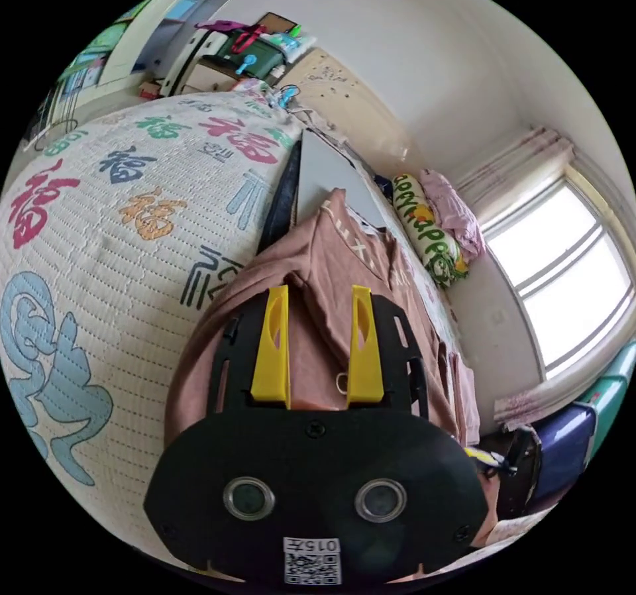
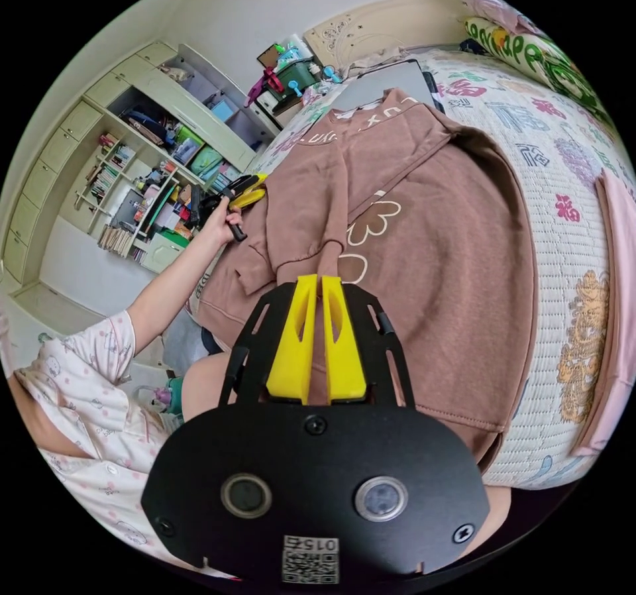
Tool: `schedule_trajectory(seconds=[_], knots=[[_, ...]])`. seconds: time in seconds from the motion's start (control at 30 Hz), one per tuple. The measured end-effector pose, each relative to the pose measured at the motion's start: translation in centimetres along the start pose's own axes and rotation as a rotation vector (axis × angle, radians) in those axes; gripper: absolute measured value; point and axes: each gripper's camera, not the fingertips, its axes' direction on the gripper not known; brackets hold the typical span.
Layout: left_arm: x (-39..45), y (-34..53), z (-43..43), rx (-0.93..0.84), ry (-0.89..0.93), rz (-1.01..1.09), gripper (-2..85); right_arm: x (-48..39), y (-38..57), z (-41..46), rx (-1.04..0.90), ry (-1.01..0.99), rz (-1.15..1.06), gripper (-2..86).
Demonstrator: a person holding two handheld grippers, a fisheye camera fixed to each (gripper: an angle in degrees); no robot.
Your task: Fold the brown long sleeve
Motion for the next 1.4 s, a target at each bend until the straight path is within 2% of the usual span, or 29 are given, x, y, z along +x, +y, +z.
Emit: schedule_trajectory(seconds=[0.13, 0.27, 0.43, 0.57, 0.7, 0.77, 0.87, 1.0, 1.07, 1.27, 1.4], knots=[[-6.2, -0.4, -1.3, 0.108, 0.089, -0.137, 3.6, -0.5, 0.5, 0.2, 0.009, 0.002, -0.008, 0.4], [-9.0, -1.0, -3.2, 0.18, 0.074, -0.136, 2.7, -1.0, 0.5, 1.6, -0.002, -0.02, -0.031, 0.4], [-10.8, -1.4, -1.2, 0.085, 0.008, -0.117, 4.3, -1.9, 0.6, 5.8, -0.08, 0.063, -0.067, 0.6], [-10.6, -0.2, -1.4, 0.08, 0.02, -0.075, 5.8, -1.1, 2.3, 6.6, -0.085, 0.082, -0.069, 1.4], [-7.6, 1.8, -3.1, 0.069, -0.042, 0.047, 6.0, 0.7, 3.6, 5.7, -0.065, 0.029, -0.058, 3.9], [-4.4, 3.7, -3.8, 0.041, -0.041, 0.179, 6.0, 1.3, 4.0, 5.4, -0.054, 0.011, -0.055, 5.4], [4.1, 10.6, -4.0, -0.121, 0.13, 0.514, 6.2, 2.8, 4.6, 5.3, -0.036, -0.043, -0.031, 7.0], [12.4, 19.9, -3.0, -0.291, 0.308, 0.746, 6.9, 4.8, 5.1, 5.8, -0.013, -0.117, 0.003, 7.7], [15.8, 23.9, -2.1, -0.319, 0.311, 0.766, 7.9, 5.6, 5.3, 6.1, -0.001, -0.117, 0.018, 6.9], [19.2, 25.7, 2.3, -0.351, 0.221, 0.652, 9.6, 7.9, 5.9, 6.9, 0.032, -0.108, 0.091, 3.0], [20.6, 25.3, 3.5, -0.34, 0.146, 0.618, 4.9, 8.2, 6.3, 6.4, 0.085, -0.127, 0.09, 1.1]])
